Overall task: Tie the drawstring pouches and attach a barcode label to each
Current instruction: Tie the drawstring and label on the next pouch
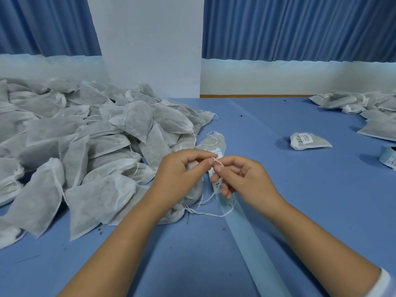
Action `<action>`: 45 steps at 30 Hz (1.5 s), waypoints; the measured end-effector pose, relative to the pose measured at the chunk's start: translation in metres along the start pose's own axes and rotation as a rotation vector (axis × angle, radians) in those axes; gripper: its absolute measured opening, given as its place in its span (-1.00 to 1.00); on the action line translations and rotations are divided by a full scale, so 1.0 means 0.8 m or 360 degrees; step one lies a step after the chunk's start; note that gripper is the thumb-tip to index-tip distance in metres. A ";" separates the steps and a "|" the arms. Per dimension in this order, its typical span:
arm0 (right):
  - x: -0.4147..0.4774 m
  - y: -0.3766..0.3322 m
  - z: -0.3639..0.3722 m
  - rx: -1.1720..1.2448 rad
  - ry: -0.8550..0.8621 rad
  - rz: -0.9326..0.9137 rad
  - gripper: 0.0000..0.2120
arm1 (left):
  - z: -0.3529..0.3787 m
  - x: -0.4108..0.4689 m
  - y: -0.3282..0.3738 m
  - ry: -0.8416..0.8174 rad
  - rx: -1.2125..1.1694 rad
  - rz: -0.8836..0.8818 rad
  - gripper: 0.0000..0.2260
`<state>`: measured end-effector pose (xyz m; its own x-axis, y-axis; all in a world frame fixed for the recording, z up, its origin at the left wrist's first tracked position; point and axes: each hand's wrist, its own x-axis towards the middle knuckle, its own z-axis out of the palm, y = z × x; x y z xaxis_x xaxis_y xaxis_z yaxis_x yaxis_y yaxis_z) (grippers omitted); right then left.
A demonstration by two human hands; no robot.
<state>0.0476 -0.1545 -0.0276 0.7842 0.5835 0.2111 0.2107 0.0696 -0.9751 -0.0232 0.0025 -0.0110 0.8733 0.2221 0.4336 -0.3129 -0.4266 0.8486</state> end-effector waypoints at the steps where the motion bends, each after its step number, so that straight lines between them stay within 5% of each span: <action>1: 0.001 0.000 -0.004 0.0009 0.0051 -0.0003 -0.94 | -0.001 0.001 0.000 0.0005 -0.0001 -0.0052 -0.85; 5: 0.004 -0.005 -0.019 0.0127 0.0173 -0.0080 -0.91 | -0.005 0.005 0.002 -0.0129 0.0042 -0.0269 -0.89; 9: 0.006 -0.002 -0.020 0.0149 0.0291 -0.0172 -0.83 | -0.002 -0.002 0.010 -0.0408 -0.0423 -0.0440 -0.79; 13: 0.002 0.011 -0.012 -0.0426 0.0223 -0.0399 -0.77 | 0.008 -0.004 0.009 -0.0254 -0.0830 -0.0480 -0.85; 16: -0.003 0.018 -0.007 -0.1018 0.0065 -0.0676 -0.88 | 0.008 -0.002 0.000 -0.0146 -0.0475 -0.0336 -0.82; 19: -0.003 0.015 -0.008 -0.1183 0.0003 -0.0818 -0.89 | -0.002 0.001 -0.006 -0.0141 -0.0122 -0.0259 -0.82; 23: -0.001 0.012 -0.019 -0.1280 0.0146 -0.0861 -0.89 | -0.021 0.005 -0.010 -0.0493 0.0137 -0.0314 -0.87; 29: -0.002 0.013 -0.013 -0.0938 0.0155 -0.0671 -0.94 | -0.021 0.000 -0.001 -0.0777 -0.0128 -0.0475 -0.87; 37: -0.004 0.009 -0.004 -0.0626 0.0320 -0.0368 -0.82 | -0.012 0.001 -0.004 -0.0487 -0.0528 -0.0600 -0.85; 45: -0.008 0.003 0.001 -0.0294 0.0125 -0.0187 -0.88 | -0.012 0.001 -0.005 -0.0476 -0.0539 -0.0646 -0.88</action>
<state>0.0427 -0.1576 -0.0315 0.7895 0.5148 0.3341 0.4009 -0.0204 -0.9159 -0.0246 0.0128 -0.0108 0.9995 0.0317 -0.0073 0.0087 -0.0459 0.9989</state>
